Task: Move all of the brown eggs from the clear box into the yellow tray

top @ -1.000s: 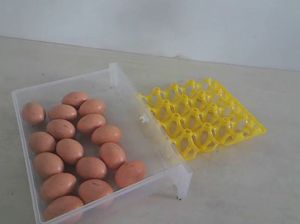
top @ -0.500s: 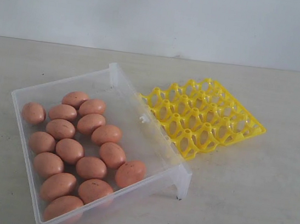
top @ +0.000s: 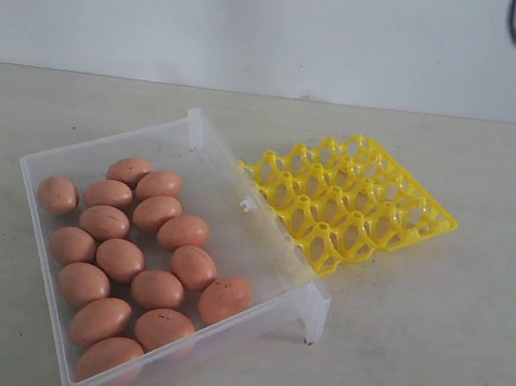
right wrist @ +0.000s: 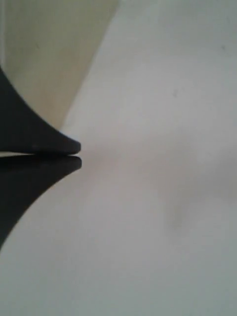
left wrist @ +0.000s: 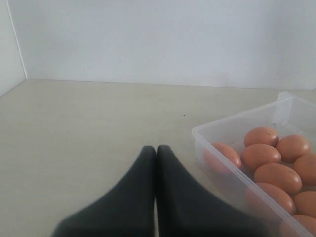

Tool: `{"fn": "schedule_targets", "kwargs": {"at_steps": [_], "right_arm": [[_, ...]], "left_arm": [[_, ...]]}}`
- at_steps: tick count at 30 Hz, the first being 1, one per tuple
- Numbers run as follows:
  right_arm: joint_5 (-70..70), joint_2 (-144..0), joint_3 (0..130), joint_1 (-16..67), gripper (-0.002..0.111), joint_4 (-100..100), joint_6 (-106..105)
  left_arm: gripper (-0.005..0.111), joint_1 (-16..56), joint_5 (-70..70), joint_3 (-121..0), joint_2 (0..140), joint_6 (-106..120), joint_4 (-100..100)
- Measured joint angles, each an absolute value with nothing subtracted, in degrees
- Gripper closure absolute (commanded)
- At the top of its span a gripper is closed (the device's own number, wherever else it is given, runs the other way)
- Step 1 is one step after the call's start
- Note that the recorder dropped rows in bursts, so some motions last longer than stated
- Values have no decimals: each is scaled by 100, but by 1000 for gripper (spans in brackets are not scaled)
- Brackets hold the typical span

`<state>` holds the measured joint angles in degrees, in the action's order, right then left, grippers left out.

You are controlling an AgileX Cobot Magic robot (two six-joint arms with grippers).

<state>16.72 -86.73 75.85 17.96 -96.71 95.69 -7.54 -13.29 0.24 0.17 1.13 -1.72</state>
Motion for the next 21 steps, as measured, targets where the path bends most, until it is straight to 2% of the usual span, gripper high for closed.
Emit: {"fn": "schedule_targets", "kwargs": {"at_steps": [3,7,12,14,17,21], "right_arm": [[1537,-9192,7599,2122,109,-9879,9448],[57,-9584,7599,2374,109,-10009,8508],[-3531,-9600,7622,2762,109,-9794,6124],[-4551,-9615,7636,2722,109,-9258,5106],[-5050,-9640,7673,2237,109,-7167,3149],[-5599,-9716,7871,1490,109,-2029,-496]], "left_arm": [[111,-754,-1329,24,17,113,-172],[111,-754,-1329,24,17,113,-172],[111,-754,-1329,24,17,113,-172],[111,-754,-1329,24,17,113,-172],[111,-754,-1329,24,17,113,-172],[111,-754,-1329,24,17,113,-172]]}}
